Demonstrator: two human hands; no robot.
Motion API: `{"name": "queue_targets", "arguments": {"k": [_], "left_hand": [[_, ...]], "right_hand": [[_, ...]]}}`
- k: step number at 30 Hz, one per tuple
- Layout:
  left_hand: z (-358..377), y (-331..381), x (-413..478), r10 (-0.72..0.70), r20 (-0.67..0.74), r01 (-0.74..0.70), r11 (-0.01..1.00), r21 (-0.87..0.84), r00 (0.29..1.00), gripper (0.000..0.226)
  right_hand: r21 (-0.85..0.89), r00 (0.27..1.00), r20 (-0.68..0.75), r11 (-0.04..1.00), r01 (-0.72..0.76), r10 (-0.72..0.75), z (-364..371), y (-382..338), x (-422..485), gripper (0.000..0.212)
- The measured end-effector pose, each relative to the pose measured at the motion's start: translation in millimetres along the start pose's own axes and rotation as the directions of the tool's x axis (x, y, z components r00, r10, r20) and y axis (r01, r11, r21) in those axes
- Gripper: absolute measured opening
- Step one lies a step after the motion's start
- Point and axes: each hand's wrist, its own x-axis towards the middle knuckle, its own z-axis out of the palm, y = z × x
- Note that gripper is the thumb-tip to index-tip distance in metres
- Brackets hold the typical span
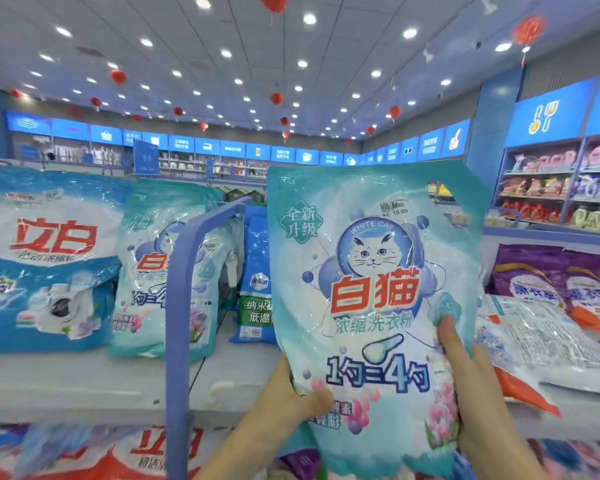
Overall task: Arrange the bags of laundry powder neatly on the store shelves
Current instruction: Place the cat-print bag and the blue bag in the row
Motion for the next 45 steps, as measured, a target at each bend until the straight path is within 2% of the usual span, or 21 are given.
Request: {"name": "queue_targets", "arguments": {"k": [3,5,7,8,10,11,12,15,17,20,22,24,26,28,29,31,35,37,39,43,45], "left_hand": [[-6,14,-41,-0.036,0.009,0.036,0.999,0.007,0.999,0.076],[-14,20,-64,0.009,-0.088,-0.007,1.000,0.019,0.996,0.081],[-29,26,-81,0.044,-0.220,-0.046,0.999,-0.003,0.975,0.073],[-37,28,-87,0.054,-0.274,-0.061,0.998,-0.019,0.960,0.074],[-55,39,-95,0.062,-0.336,-0.114,0.984,-0.138,0.940,0.092],[-65,47,-99,0.060,-0.366,-0.140,0.970,-0.196,0.929,0.096],[-76,55,-103,0.063,-0.397,-0.165,0.960,-0.227,0.916,0.096],[-121,71,-110,0.079,-0.452,-0.219,0.939,-0.265,0.888,0.088],[-155,79,-111,0.059,-0.456,-0.218,0.927,-0.304,0.888,0.086],[-208,92,-107,0.079,-0.509,-0.254,0.924,-0.284,0.857,0.102],[-243,96,-97,0.093,-0.517,-0.257,0.932,-0.255,0.851,0.111],[-271,97,-84,0.098,-0.480,-0.241,0.939,-0.247,0.872,0.110],[-293,94,-69,0.089,-0.445,-0.213,0.948,-0.235,0.891,0.113],[-309,89,-55,0.073,-0.407,-0.179,0.957,-0.227,0.910,0.114],[-314,85,-49,0.065,-0.376,-0.160,0.961,-0.225,0.924,0.111],[-319,78,-36,0.037,-0.308,-0.113,0.966,-0.233,0.951,0.102],[-315,64,-8,-0.009,-0.232,-0.050,0.967,-0.250,0.973,0.119],[-307,62,5,-0.020,-0.202,-0.033,0.967,-0.252,0.979,0.118],[-298,60,12,-0.027,-0.175,-0.021,0.964,-0.265,0.984,0.112],[-296,47,16,-0.096,-0.174,0.041,0.956,-0.291,0.980,0.115],[-300,41,13,-0.143,-0.142,0.100,0.956,-0.277,0.979,0.100]], "right_hand": [[0.022,0.995,0.096,1.000,-0.009,0.007,7,0,-23,0.071],[0.038,0.986,0.166,0.999,-0.022,0.015,20,-3,-34,0.057],[0.057,0.965,0.259,0.997,-0.050,0.034,39,-6,-39,0.038],[0.037,0.946,0.320,0.997,-0.065,0.049,53,-12,-40,0.038],[0.013,0.892,0.448,0.997,-0.076,0.062,85,-22,-42,0.058],[0.000,0.866,0.498,0.999,-0.054,0.047,100,-25,-44,0.068],[-0.011,0.850,0.526,1.000,-0.008,0.013,114,-27,-46,0.066],[0.022,0.830,0.545,0.992,0.127,-0.119,152,-25,-60,0.029],[0.023,0.777,0.608,0.982,0.189,-0.163,171,-19,-73,0.034],[-0.026,0.697,0.670,0.931,0.365,-0.255,201,6,-88,0.047],[-0.070,0.667,0.663,0.858,0.509,-0.341,225,21,-99,0.053],[-0.104,0.676,0.576,0.779,0.619,-0.460,247,31,-109,0.047],[-0.159,0.709,0.376,0.712,0.684,-0.597,253,36,-105,0.034],[-0.201,0.752,0.111,0.726,0.658,-0.650,245,37,-92,0.022],[-0.197,0.775,0.011,0.759,0.621,-0.632,238,37,-83,0.020],[-0.224,0.835,-0.048,0.821,0.525,-0.548,228,41,-65,0.025],[-0.294,0.955,0.103,0.909,0.295,-0.277,227,46,-31,0.023],[-0.279,0.966,0.238,0.946,0.164,-0.098,234,45,-20,0.022],[-0.312,0.944,0.329,0.947,0.079,0.030,244,41,-18,0.030],[-0.364,0.945,0.294,0.931,-0.029,0.145,259,41,-17,0.033],[-0.296,0.953,0.267,0.953,-0.061,0.144,265,46,-14,0.045]]}}
